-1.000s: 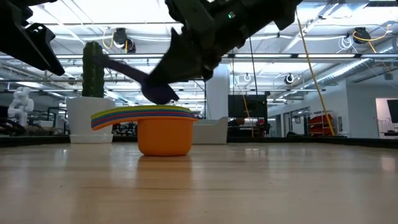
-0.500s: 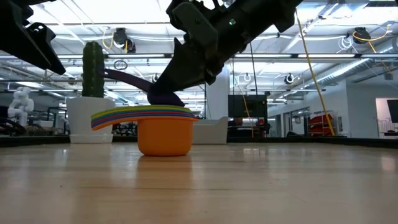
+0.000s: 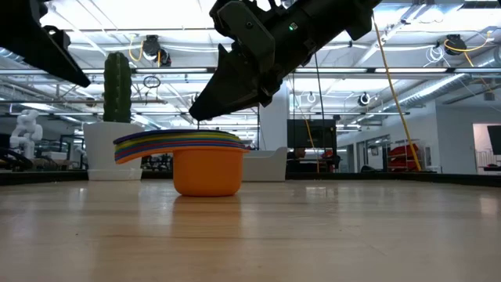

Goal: Nest measuring cups in basket
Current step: Stack the violet measuring cup on top of the green measuring cup, then put the stacked measuring cups into the bin

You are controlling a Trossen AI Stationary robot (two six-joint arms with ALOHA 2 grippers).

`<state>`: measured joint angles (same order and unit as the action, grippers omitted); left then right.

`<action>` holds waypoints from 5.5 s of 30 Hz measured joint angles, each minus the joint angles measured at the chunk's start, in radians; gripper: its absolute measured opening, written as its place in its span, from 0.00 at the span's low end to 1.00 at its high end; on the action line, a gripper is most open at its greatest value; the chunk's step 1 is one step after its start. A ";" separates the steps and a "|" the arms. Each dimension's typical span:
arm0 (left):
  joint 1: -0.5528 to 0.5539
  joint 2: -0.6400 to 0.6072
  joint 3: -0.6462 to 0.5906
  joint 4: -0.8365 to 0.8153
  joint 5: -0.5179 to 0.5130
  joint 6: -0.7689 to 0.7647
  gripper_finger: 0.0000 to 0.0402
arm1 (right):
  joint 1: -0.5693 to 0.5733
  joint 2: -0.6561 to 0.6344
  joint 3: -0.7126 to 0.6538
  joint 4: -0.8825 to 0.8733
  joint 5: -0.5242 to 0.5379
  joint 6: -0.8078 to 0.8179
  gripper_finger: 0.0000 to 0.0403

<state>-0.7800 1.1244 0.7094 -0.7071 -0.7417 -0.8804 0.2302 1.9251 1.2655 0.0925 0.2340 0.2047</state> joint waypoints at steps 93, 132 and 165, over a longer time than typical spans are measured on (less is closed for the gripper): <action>0.676 0.343 0.000 0.576 0.763 0.917 0.89 | 0.001 -0.612 -0.397 0.010 0.156 -0.265 0.20; 0.556 0.343 0.000 0.549 0.719 0.811 0.67 | -0.017 -0.612 -0.397 0.068 0.154 -0.317 0.20; 0.534 0.460 0.001 0.615 0.579 0.740 0.67 | -0.013 -0.612 -0.396 0.068 0.153 -0.318 0.20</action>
<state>-0.2455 1.5845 0.7102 -0.0918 -0.1630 -0.1406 0.2176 1.3128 0.8696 0.1610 0.3870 -0.1131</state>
